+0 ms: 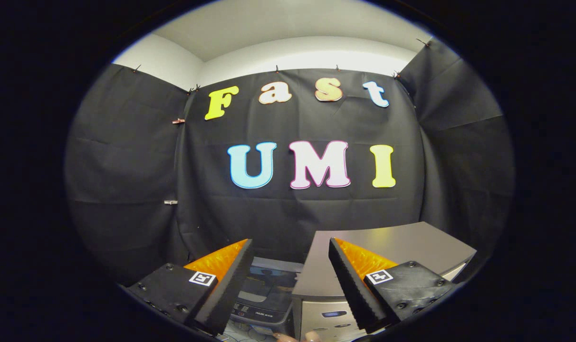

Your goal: Put the clothes into the washing machine and then close the washing machine lid.

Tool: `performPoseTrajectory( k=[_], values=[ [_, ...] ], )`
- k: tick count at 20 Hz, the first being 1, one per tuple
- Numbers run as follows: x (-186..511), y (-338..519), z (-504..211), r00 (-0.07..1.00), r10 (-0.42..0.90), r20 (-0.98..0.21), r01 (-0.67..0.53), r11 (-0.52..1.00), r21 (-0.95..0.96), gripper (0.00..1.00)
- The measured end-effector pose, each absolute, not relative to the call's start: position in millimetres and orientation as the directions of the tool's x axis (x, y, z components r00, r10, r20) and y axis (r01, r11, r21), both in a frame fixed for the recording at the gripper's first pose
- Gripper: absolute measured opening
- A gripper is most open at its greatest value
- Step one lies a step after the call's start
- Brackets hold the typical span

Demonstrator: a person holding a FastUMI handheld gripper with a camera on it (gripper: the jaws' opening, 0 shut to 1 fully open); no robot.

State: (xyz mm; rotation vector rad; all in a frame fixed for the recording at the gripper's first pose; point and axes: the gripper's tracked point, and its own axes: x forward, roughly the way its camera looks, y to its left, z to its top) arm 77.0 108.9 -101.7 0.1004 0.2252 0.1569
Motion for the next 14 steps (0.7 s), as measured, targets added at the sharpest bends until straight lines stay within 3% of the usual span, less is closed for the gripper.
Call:
performPoseTrajectory(
  k=[14],
  values=[
    [16,28,-58,0.988,0.002,-0.151,0.010,0.997,0.080,0.98]
  ],
)
